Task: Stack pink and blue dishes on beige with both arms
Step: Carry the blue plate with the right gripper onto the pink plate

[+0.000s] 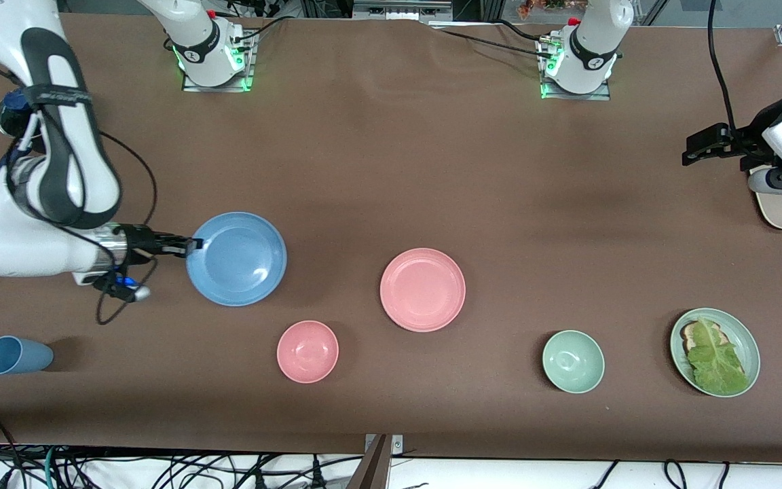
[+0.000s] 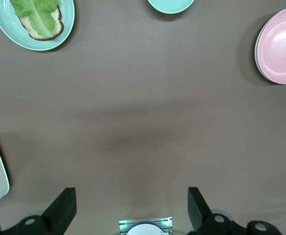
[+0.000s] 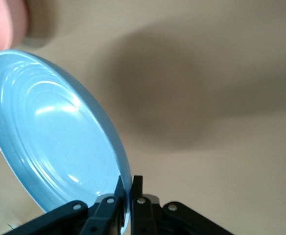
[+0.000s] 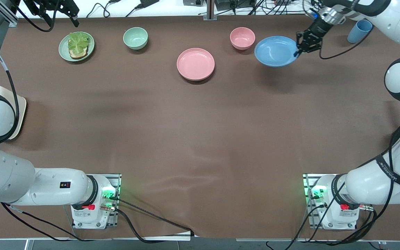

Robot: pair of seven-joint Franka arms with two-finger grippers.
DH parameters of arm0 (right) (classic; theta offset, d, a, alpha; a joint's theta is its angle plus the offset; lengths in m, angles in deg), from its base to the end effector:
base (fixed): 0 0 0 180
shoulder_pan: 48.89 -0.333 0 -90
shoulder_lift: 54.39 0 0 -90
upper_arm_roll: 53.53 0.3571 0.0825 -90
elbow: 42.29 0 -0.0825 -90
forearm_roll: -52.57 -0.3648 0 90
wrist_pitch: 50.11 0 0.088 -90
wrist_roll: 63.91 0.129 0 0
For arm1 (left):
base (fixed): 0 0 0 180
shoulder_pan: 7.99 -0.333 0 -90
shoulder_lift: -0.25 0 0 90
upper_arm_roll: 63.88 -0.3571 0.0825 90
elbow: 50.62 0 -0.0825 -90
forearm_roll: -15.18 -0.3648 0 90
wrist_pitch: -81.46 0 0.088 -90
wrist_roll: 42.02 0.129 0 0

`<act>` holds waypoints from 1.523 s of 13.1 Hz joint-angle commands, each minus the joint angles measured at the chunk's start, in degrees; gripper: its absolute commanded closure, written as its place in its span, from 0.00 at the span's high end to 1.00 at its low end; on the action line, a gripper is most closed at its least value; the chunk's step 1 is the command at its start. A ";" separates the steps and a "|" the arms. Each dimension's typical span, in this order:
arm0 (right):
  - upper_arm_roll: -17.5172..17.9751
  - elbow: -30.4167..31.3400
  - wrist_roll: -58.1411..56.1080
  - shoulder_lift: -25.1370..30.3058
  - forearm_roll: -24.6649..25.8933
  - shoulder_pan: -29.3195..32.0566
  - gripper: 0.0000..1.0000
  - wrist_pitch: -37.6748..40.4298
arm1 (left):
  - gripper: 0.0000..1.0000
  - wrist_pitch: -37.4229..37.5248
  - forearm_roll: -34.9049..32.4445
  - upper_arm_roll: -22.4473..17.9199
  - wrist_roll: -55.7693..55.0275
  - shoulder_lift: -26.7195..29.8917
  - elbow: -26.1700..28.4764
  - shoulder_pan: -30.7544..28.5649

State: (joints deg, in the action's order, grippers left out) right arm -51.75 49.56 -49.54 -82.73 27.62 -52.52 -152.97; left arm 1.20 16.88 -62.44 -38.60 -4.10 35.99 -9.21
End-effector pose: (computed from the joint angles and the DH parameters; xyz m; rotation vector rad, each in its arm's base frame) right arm 0.6428 0.1031 0.3560 -2.6970 0.4379 0.5109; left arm 0.5380 -0.0057 0.6162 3.0898 -0.1019 -0.2880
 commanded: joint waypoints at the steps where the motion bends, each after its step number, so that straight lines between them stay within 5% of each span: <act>1: 2.43 -3.51 10.21 -1.70 -0.71 -4.17 0.00 -4.78 | 1.00 -0.42 0.23 -0.04 -0.35 0.13 0.14 0.16; 6: 3.14 -12.04 26.48 -9.52 -0.62 -16.66 0.00 -15.33 | 1.00 -1.30 0.32 -0.04 -0.35 0.13 0.14 0.16; 10: 3.23 -12.58 26.86 -13.83 -0.53 -23.70 0.00 -25.26 | 1.00 -1.38 0.50 -0.04 -0.35 0.13 0.14 0.25; 20: 3.14 -12.58 26.77 -19.47 -0.09 -28.37 0.00 -34.06 | 1.00 -1.30 0.58 -0.04 -0.35 0.13 0.14 0.16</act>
State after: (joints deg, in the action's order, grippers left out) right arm -48.30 39.15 -23.17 -100.72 27.60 -80.30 -185.52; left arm 0.38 16.88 -62.39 -38.60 -4.10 36.07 -9.17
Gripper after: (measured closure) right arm 0.943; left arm 0.000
